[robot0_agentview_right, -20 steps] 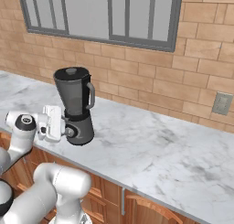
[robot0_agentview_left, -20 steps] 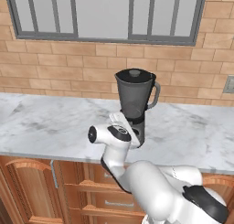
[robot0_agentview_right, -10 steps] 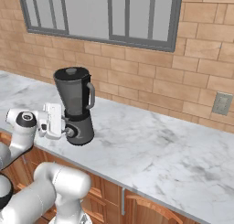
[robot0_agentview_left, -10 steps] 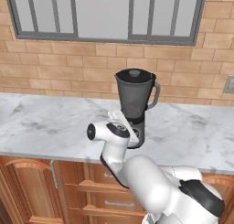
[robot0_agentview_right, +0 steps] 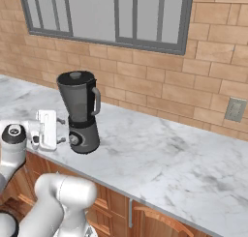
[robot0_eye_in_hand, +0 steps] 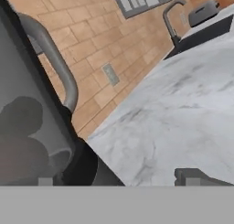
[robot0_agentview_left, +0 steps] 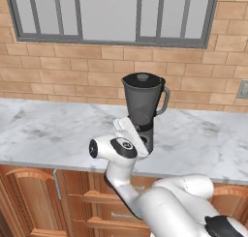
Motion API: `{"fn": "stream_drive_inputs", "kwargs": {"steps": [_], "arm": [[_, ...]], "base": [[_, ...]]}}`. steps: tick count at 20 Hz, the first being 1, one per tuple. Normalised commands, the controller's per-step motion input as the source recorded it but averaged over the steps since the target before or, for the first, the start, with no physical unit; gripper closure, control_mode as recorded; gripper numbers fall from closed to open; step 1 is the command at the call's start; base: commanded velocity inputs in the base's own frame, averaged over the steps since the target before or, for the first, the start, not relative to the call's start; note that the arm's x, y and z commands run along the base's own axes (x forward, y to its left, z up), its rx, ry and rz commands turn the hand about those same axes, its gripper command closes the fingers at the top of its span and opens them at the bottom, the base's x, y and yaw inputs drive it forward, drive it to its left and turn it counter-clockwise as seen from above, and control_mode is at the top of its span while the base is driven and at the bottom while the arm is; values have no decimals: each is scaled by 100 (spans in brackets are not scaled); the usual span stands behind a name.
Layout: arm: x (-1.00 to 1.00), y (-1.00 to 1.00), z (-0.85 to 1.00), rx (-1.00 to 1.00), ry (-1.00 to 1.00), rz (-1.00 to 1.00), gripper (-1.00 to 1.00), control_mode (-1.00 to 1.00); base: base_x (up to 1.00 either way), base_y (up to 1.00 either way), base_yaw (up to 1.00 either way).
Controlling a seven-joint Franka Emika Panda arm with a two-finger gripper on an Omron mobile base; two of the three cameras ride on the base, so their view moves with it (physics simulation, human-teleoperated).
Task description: Grab the onion and garlic from the fridge, place them in the blender, close the lid, and turn on the blender to create a marinade.
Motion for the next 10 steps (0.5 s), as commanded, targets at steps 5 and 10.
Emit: {"fn": "stream_drive_inputs", "kwargs": {"steps": [5, 10], "arm": [[-88, 13, 63, 0, -10, 0, -100, -100], [-80, 8, 78, 0, -9, -3, -100, -100]], "base": [[0, 0, 0], [0, 0, 0]]}}
